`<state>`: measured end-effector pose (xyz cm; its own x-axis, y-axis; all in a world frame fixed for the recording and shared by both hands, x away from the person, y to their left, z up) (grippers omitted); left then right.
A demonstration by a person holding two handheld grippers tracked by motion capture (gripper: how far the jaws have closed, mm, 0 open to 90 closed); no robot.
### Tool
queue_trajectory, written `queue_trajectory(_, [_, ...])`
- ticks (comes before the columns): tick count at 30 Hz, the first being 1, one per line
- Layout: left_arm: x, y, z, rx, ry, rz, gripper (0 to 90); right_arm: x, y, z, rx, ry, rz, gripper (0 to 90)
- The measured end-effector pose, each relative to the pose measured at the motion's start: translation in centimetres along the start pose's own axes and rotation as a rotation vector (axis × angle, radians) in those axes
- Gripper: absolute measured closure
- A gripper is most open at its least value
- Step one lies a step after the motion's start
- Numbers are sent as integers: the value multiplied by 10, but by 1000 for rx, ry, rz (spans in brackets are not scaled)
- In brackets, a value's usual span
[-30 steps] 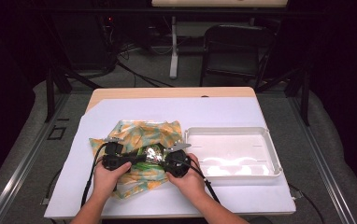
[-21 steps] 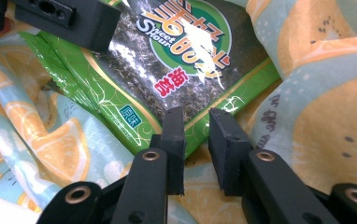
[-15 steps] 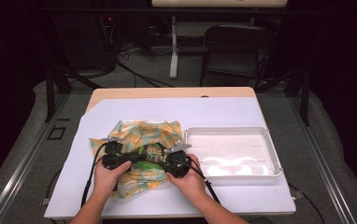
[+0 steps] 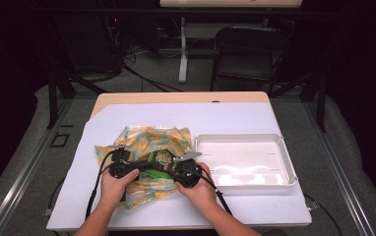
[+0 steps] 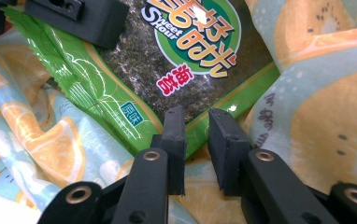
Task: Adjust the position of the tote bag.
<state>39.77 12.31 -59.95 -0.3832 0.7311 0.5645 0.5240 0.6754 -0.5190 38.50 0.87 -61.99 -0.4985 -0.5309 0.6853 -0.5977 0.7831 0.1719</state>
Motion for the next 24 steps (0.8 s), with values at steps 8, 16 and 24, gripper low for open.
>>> queue_trajectory(8, [1, -2, -1, 29, -4, -8, 658, 0, 1, 1, 4, 0, 0, 758])
queue_trajectory(16, [1, -1, -1, 51, -3, -10, 681, 4, 6, -1, 10, -8, -22, 719])
queue_trajectory(24, [2, 0, -3, 63, -6, -8, 688, 28, 16, -13, 16, -61, -61, 694])
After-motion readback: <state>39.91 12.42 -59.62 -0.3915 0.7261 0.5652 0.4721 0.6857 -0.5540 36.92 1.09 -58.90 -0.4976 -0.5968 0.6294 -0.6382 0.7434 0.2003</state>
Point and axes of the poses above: each handheld gripper's, and its own axes: x roughly backward along the jaws, z roughly out of its underside, y roughly to its left, the point moved 10 cm from there along -x, roughly forward along the jaws, and after that the axes turned 4 degrees about -x, right-handed, at the moved point
